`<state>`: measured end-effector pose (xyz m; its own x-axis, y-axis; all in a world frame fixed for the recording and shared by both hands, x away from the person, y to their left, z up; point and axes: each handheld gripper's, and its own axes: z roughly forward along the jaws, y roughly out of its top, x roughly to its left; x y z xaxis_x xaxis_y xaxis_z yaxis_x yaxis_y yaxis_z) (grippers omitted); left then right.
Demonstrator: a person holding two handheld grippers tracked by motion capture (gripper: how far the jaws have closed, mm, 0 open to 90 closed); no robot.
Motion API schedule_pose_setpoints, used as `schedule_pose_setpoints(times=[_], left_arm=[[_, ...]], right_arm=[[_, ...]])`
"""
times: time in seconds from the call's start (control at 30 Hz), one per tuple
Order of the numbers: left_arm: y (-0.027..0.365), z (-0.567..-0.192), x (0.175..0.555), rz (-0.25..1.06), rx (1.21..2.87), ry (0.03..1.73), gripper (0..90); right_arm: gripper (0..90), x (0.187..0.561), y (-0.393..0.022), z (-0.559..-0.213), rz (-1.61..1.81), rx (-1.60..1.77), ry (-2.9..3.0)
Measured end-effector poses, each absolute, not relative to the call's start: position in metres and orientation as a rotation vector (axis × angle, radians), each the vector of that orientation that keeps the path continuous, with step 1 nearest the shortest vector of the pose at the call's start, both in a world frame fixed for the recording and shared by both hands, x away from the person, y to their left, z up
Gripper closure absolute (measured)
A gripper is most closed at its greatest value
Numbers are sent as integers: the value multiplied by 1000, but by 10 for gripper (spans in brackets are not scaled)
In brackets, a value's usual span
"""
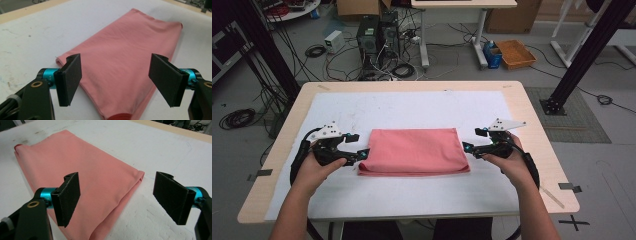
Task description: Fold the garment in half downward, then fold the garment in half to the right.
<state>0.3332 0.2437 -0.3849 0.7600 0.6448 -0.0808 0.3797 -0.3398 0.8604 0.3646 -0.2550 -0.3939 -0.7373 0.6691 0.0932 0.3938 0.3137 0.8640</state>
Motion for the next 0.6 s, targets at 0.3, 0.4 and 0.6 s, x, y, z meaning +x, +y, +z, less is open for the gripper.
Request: schedule_pose_setpoints(times=[0.3,0.4,0.6], left_arm=[[257,-387,323,407,2001,880,267],[263,-392,314,394,1990,920,267],[257,-406,306,374,2069,951,267]], right_arm=[[217,367,-257,-378,1413,931,2278],[217,372,-252,-371,1410,917,2291],[217,384,-237,-366,1404,882,2313]])
